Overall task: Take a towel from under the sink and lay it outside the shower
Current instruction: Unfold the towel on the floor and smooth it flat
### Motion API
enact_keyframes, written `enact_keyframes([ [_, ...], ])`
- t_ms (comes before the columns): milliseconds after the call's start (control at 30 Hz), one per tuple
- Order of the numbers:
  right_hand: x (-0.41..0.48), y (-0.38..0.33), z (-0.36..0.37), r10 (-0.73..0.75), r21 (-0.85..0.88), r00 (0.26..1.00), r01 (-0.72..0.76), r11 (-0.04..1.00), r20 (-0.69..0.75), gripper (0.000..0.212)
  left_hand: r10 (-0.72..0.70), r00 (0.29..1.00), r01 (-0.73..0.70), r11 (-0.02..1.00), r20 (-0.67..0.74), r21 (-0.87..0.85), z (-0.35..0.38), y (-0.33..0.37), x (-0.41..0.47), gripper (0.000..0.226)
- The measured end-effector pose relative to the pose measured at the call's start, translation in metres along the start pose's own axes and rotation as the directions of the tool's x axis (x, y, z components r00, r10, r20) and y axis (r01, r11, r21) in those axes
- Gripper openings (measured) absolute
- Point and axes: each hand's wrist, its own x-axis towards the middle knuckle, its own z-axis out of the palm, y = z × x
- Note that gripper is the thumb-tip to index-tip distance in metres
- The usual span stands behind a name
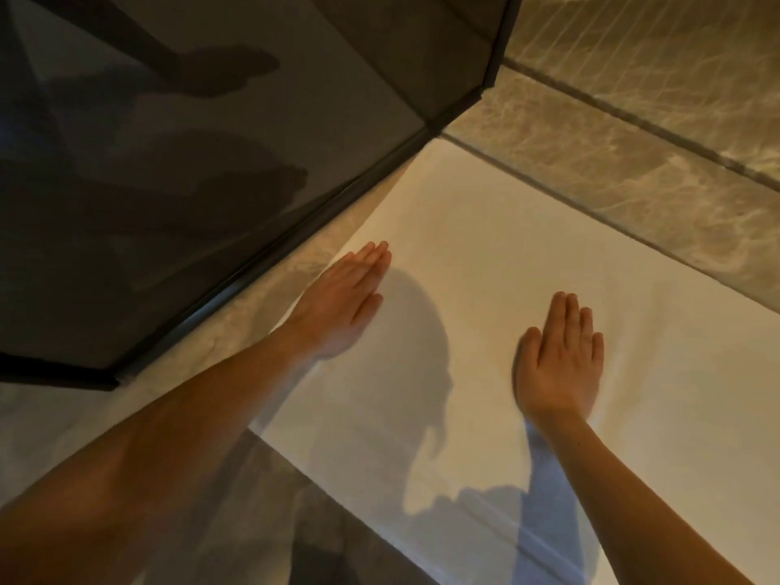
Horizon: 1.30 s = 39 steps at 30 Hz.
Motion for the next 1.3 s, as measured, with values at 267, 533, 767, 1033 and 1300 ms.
enact_keyframes([
  [267, -0.006, -0.045, -0.009, 0.038, 0.064, 0.999, -0.037, 0.997, -0.020, 0.058, -0.001, 1.000, 0.001, 1.000, 0.025, -0.018, -0.006, -0.002, -0.001, 0.061],
  [533, -0.048, -0.143, 0.026, -0.270, 0.129, 0.962, 0.262, 0.956, 0.047, 0.058, 0.030, 1.000, -0.030, 0.999, 0.003, 0.012, -0.004, -0.004, -0.001, 0.059],
  [767, -0.101, -0.011, 0.013, -0.048, 0.051, 0.998, 0.047, 0.998, 0.028, 0.059, 0.005, 1.000, -0.005, 1.000, 0.022, 0.013, -0.008, -0.001, -0.001, 0.061],
  [1033, -0.102, -0.010, 0.010, -0.046, 0.022, 0.997, 0.045, 0.999, 0.060, 0.061, 0.286, 0.955, -0.284, 0.958, 0.083, -0.029, 0.013, 0.068, -0.088, 0.059],
  [1300, -0.107, -0.057, 0.010, 0.005, 0.096, 1.000, -0.006, 0.995, 0.014, 0.062, 0.094, 0.989, -0.101, 0.993, 0.118, 0.054, 0.006, 0.018, -0.099, 0.062],
])
